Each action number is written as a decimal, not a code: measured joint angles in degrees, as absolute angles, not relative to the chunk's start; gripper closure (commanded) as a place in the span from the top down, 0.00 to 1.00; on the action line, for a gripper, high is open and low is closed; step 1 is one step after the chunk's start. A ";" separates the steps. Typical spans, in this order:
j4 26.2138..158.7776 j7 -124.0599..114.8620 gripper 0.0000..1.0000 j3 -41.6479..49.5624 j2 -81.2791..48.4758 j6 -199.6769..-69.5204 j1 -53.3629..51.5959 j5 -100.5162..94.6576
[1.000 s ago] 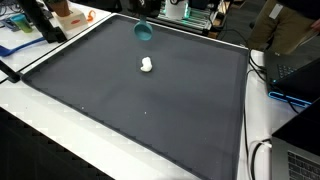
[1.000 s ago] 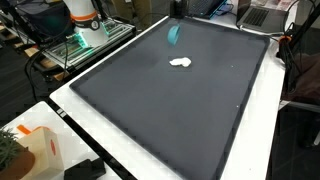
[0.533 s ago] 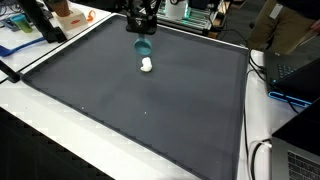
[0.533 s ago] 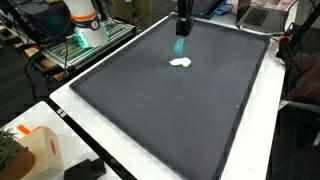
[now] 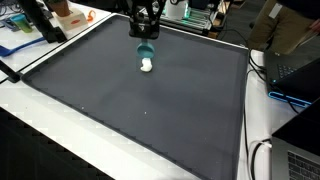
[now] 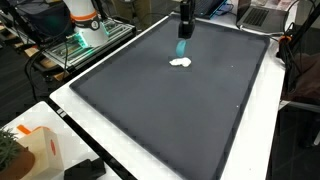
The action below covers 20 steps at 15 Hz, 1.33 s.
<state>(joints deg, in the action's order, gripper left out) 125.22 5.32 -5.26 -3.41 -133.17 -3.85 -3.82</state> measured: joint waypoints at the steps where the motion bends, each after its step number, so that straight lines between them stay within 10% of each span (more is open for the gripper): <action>1: 125.22 5.76 0.22 -5.33 -3.76 -133.94 -3.86 -3.49; 20: 124.88 6.01 0.22 -5.56 -7.66 -137.25 -4.48 -6.47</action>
<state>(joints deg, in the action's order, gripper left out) 124.88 6.01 -5.56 -7.66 -137.25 -4.48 -6.47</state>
